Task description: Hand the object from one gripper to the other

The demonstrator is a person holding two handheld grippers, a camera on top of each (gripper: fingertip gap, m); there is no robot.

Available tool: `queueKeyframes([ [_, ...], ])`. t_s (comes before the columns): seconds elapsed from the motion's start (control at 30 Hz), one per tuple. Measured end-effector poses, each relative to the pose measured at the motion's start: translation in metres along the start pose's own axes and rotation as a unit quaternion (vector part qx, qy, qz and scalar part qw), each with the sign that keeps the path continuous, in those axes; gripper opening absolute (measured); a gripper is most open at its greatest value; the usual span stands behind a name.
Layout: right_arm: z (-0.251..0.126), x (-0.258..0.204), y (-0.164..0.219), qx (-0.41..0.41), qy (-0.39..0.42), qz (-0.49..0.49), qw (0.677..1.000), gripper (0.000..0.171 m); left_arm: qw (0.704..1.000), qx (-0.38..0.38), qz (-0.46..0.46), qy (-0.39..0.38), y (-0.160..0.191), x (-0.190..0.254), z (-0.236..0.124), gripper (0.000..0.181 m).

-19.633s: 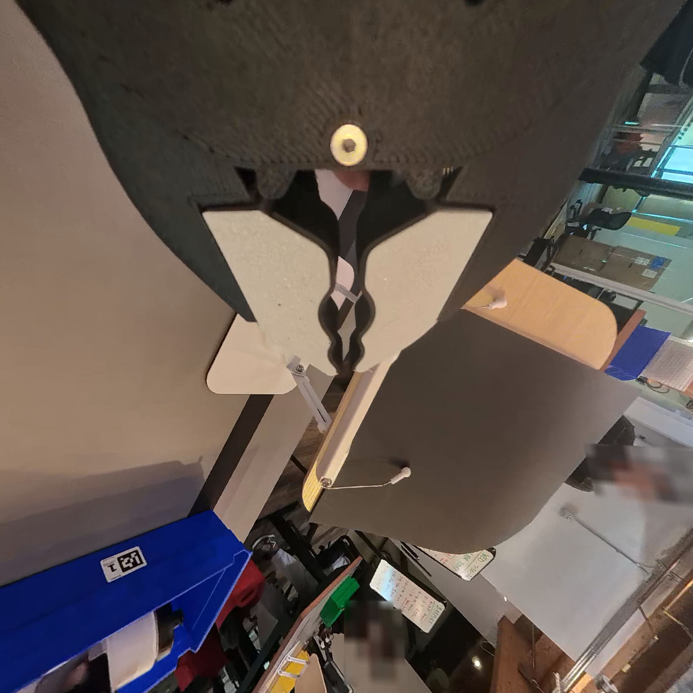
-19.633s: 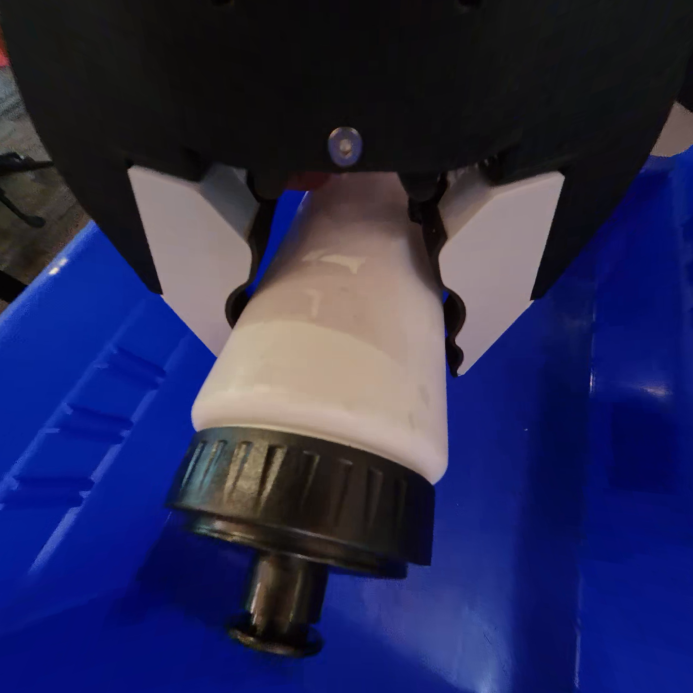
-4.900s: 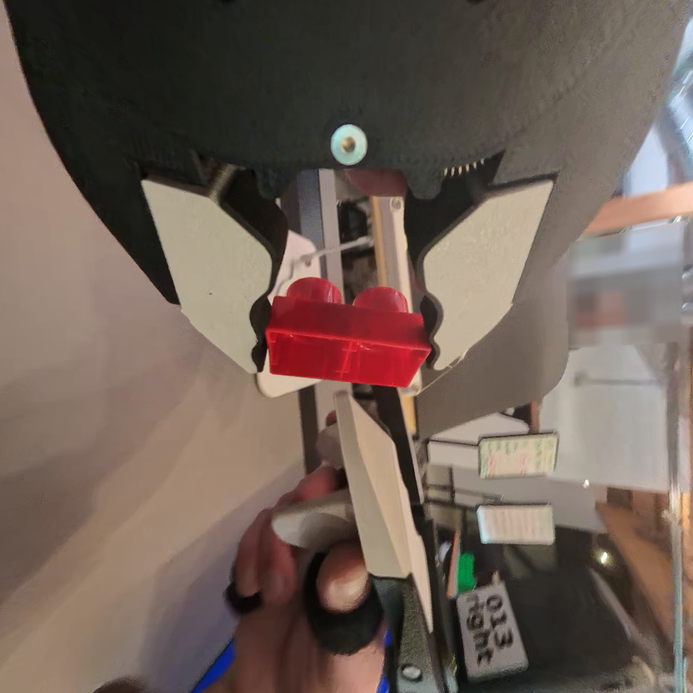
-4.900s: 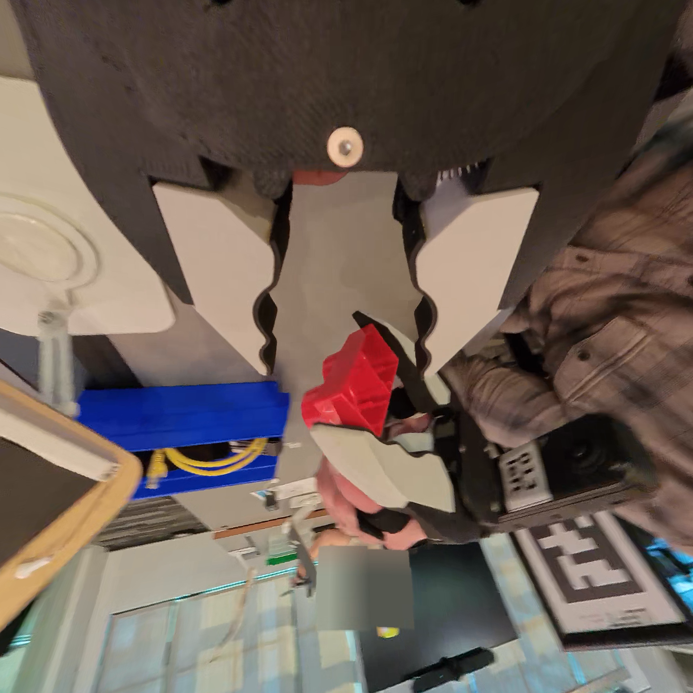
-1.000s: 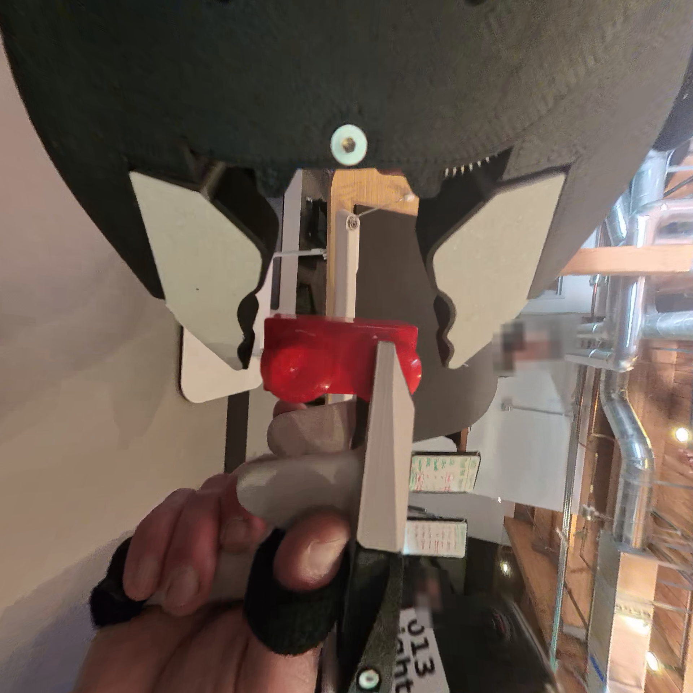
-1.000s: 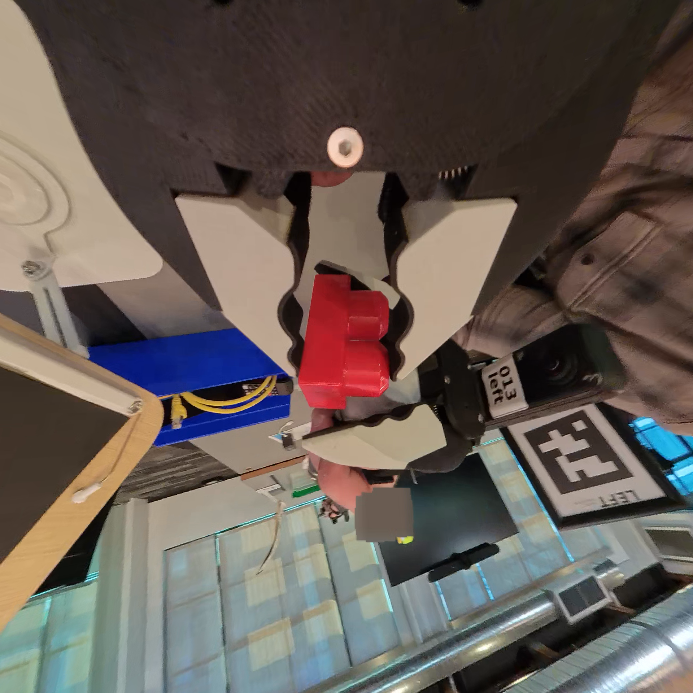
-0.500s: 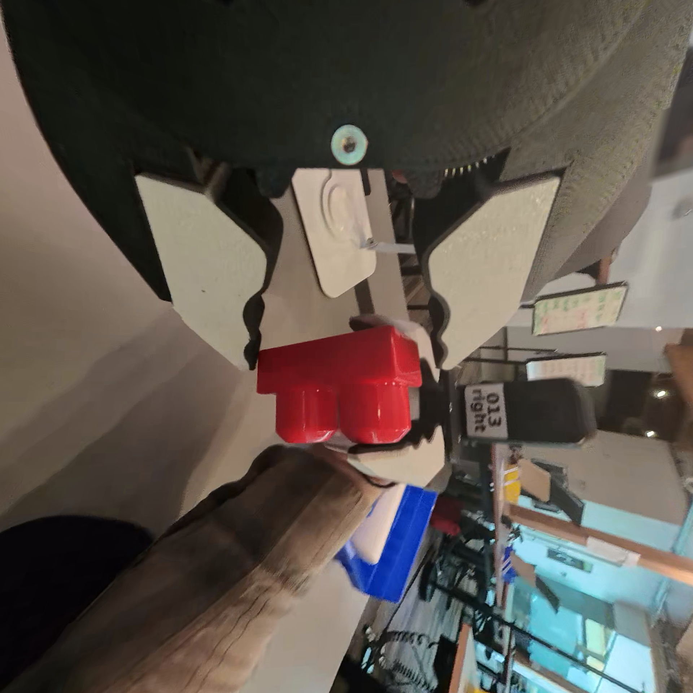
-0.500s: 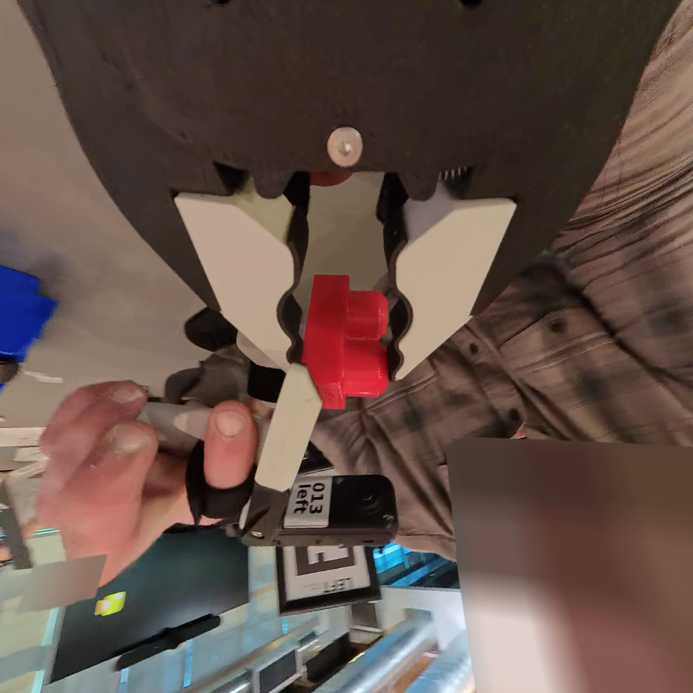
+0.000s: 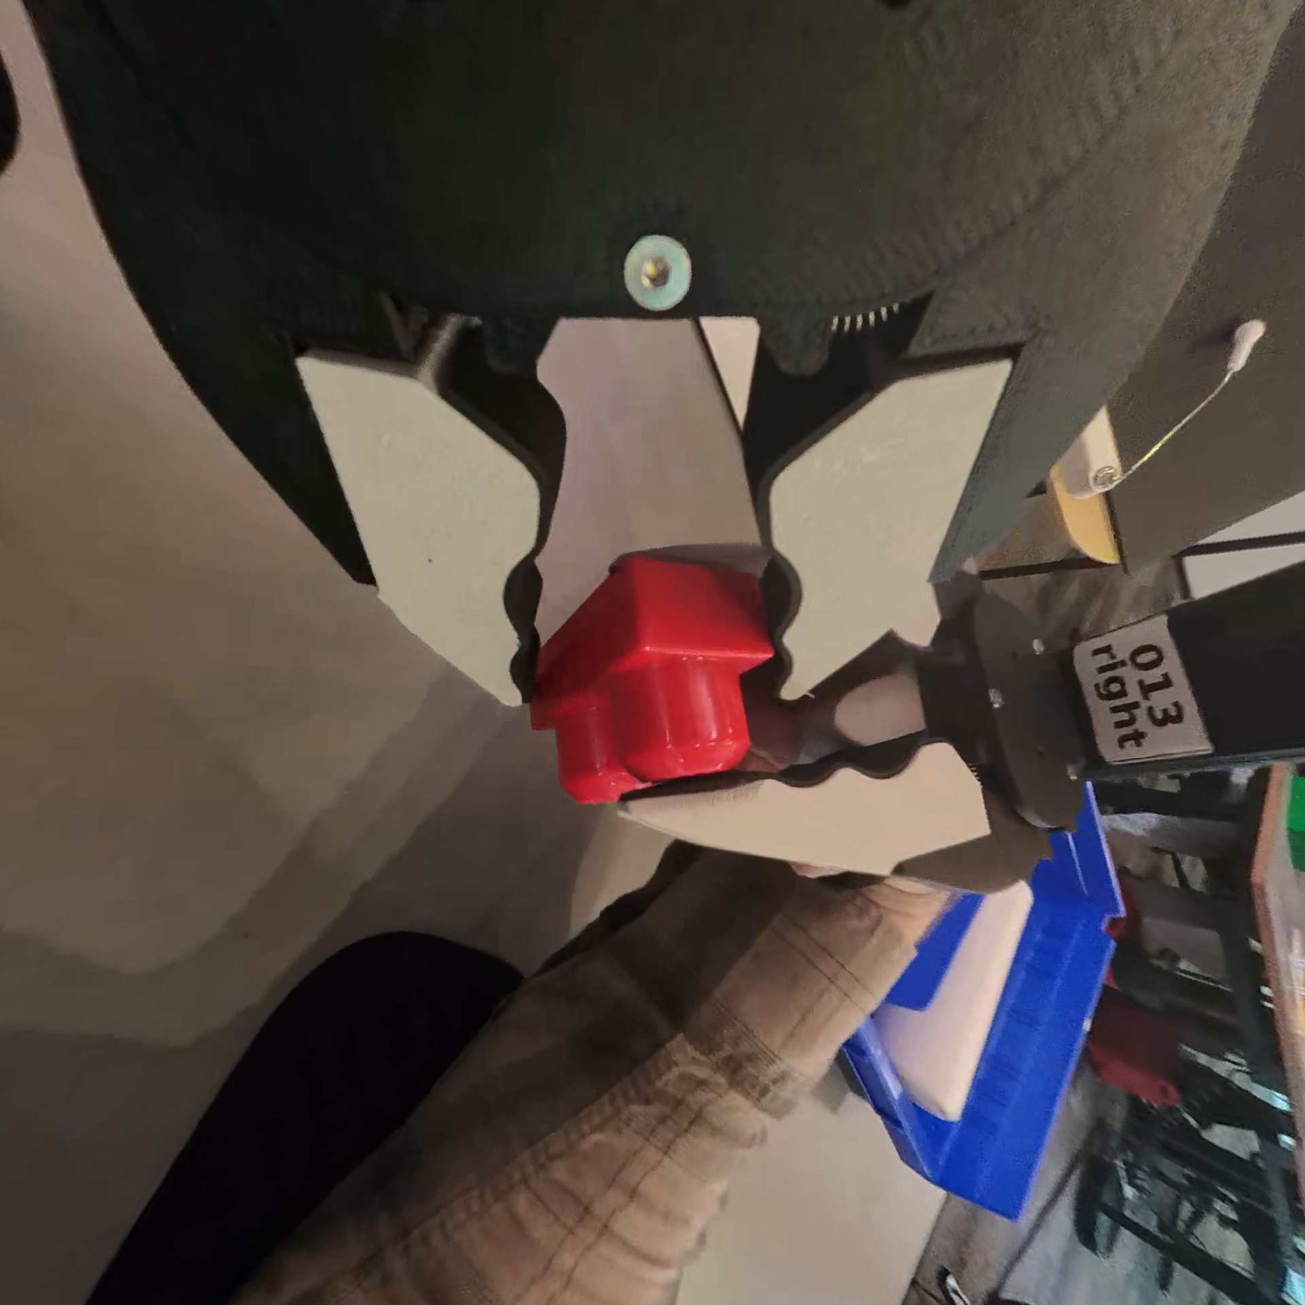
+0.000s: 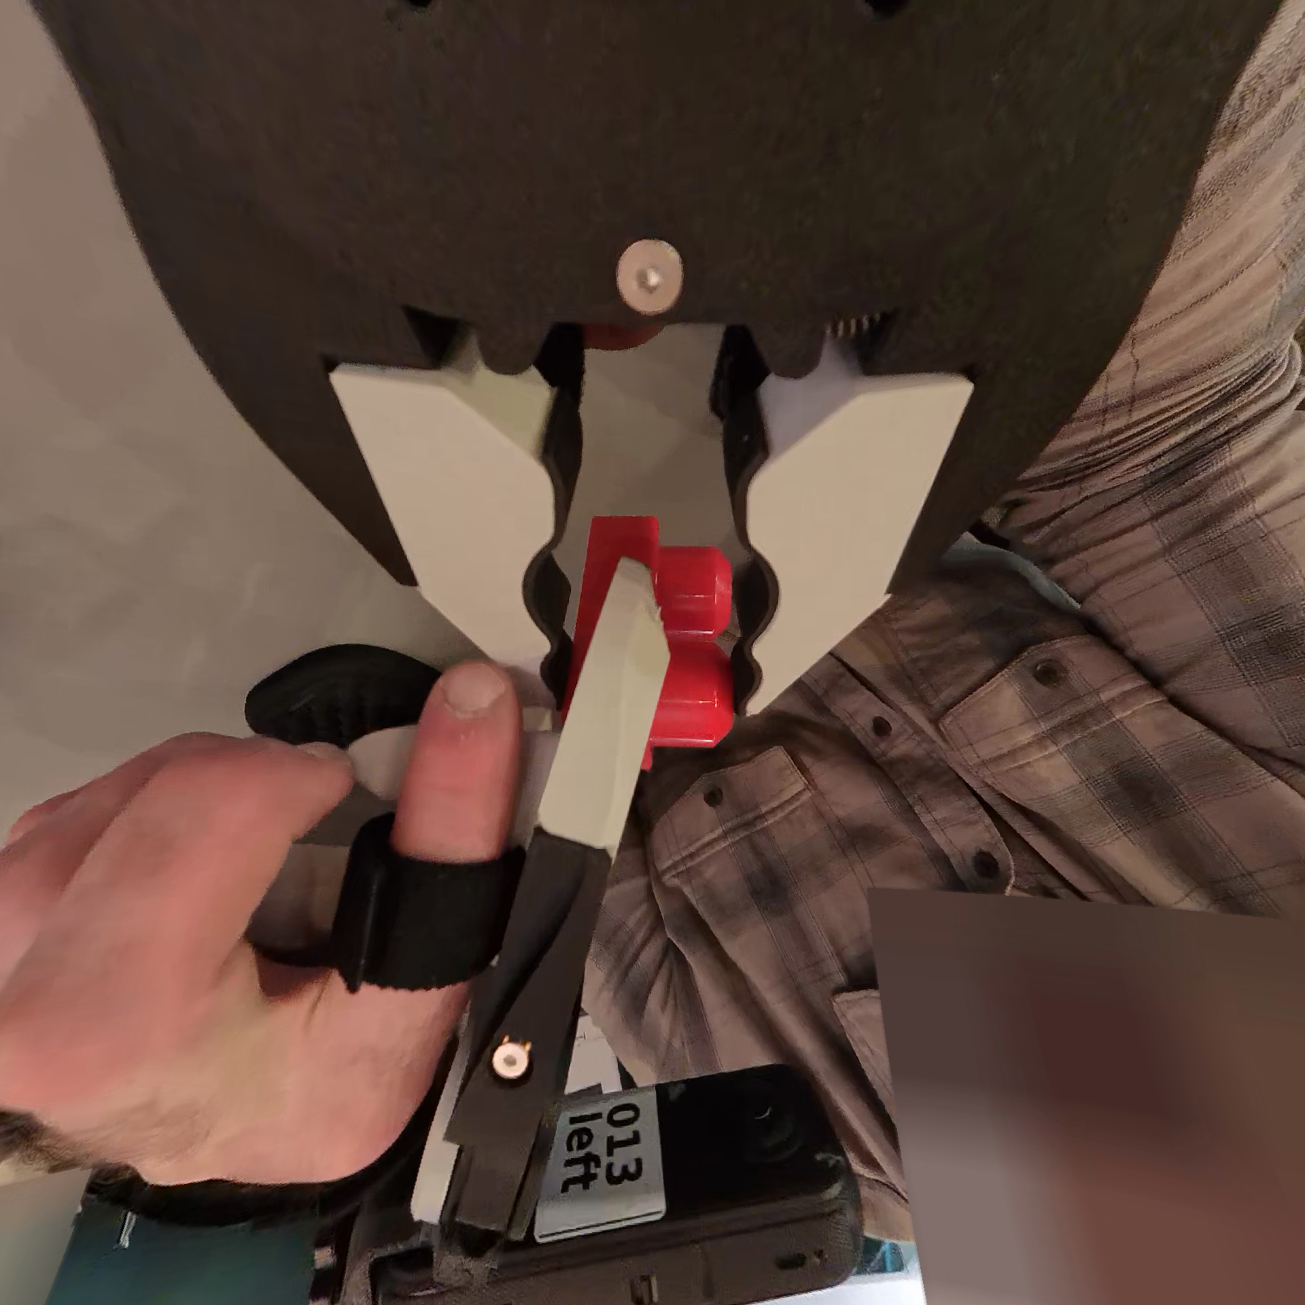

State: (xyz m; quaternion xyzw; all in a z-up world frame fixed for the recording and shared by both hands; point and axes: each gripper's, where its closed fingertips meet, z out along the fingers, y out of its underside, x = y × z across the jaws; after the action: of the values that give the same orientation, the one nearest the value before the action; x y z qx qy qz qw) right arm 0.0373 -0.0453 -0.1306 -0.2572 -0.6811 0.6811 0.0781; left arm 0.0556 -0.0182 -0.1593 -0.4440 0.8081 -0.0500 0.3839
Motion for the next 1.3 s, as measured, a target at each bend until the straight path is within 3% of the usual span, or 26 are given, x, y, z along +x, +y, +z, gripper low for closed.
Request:
queueKeyframes([
  [0.3,0.007,0.002,0.017,-0.059,0.008,0.020,0.998,0.042,0.998,-0.021,-0.015,0.051,0.005,0.016,0.004,0.043],
  [0.47,0.001,0.007,0.011,-0.043,0.032,0.009,0.999,0.043,0.999,-0.032,-0.006,0.022,0.009,0.006,0.005,0.039],
  [0.6,-0.025,0.028,-0.011,0.001,0.143,-0.013,0.990,0.072,0.994,-0.085,-0.011,-0.068,0.034,-0.026,-0.004,0.039],
  [0.7,-0.058,0.045,-0.028,0.033,0.252,-0.020,0.967,0.081,0.976,-0.134,-0.016,-0.169,0.055,-0.062,-0.016,0.039],
  [0.8,-0.098,0.063,-0.048,0.078,0.371,-0.025,0.925,0.085,0.946,-0.177,-0.011,-0.271,0.072,-0.097,-0.029,0.039],
  [0.97,-0.142,0.088,-0.064,0.116,0.502,-0.014,0.857,0.086,0.865,-0.230,-0.004,-0.446,0.088,-0.145,-0.052,0.039],
  [1.17,-0.136,0.113,-0.063,0.090,0.545,-0.009,0.834,0.091,0.829,-0.263,0.023,-0.493,0.102,-0.156,-0.048,0.039],
  [1.3,-0.140,0.126,-0.061,0.070,0.587,-0.021,0.807,0.082,0.827,-0.264,0.037,-0.494,0.101,-0.156,-0.043,0.039],
])
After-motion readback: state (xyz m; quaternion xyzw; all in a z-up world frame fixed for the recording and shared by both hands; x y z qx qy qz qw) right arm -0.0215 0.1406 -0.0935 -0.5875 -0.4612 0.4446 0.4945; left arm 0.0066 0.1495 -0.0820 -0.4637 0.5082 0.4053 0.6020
